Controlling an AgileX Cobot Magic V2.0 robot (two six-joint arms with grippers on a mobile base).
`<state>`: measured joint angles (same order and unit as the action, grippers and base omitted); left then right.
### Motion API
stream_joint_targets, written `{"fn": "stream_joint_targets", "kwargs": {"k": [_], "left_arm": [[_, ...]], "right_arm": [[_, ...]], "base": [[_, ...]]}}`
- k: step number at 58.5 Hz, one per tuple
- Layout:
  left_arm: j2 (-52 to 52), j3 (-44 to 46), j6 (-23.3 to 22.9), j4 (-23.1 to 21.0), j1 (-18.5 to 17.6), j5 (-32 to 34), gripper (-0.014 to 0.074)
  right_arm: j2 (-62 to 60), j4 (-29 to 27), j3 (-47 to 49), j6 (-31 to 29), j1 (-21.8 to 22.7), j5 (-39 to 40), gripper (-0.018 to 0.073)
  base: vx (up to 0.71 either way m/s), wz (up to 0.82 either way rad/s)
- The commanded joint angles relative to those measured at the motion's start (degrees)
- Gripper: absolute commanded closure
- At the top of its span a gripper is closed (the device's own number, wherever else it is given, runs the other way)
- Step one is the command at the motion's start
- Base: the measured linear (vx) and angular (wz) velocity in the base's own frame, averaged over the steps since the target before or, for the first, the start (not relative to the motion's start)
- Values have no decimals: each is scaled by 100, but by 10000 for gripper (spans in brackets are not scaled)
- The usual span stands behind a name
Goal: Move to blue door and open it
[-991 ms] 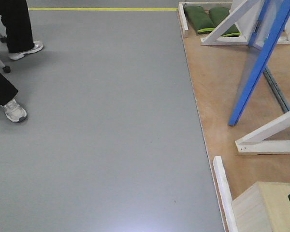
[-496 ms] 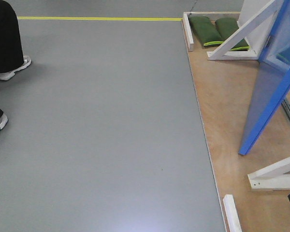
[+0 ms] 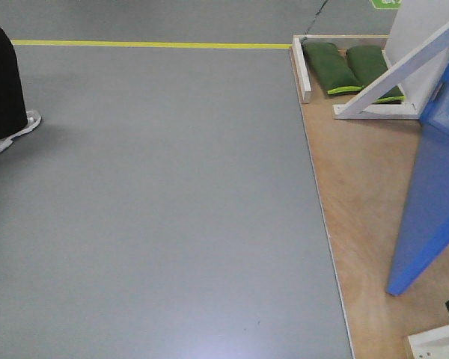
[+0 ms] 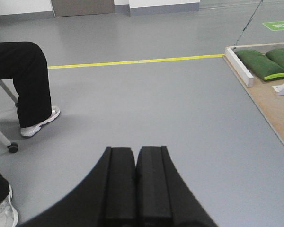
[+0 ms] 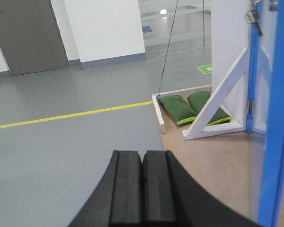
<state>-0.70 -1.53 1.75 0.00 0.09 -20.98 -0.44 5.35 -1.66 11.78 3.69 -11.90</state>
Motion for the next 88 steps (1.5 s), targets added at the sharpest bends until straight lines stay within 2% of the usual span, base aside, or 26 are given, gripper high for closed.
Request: {"fn": "stream_joint_targets", "kwargs": {"k": [1,42,88], "left_arm": [[-81,-3,-18,0,14,448,526],[-81,-3,-18,0,14,448,526],[-81,-3,-18,0,14,448,526]], "right_arm": [[-107,26,-109,-55,-10,497,568],[-107,26,-109,-55,-10,497,566],[-107,26,-109,-55,-10,480,567]], "base": [[41,2],[32,-3],[6,-1]]}}
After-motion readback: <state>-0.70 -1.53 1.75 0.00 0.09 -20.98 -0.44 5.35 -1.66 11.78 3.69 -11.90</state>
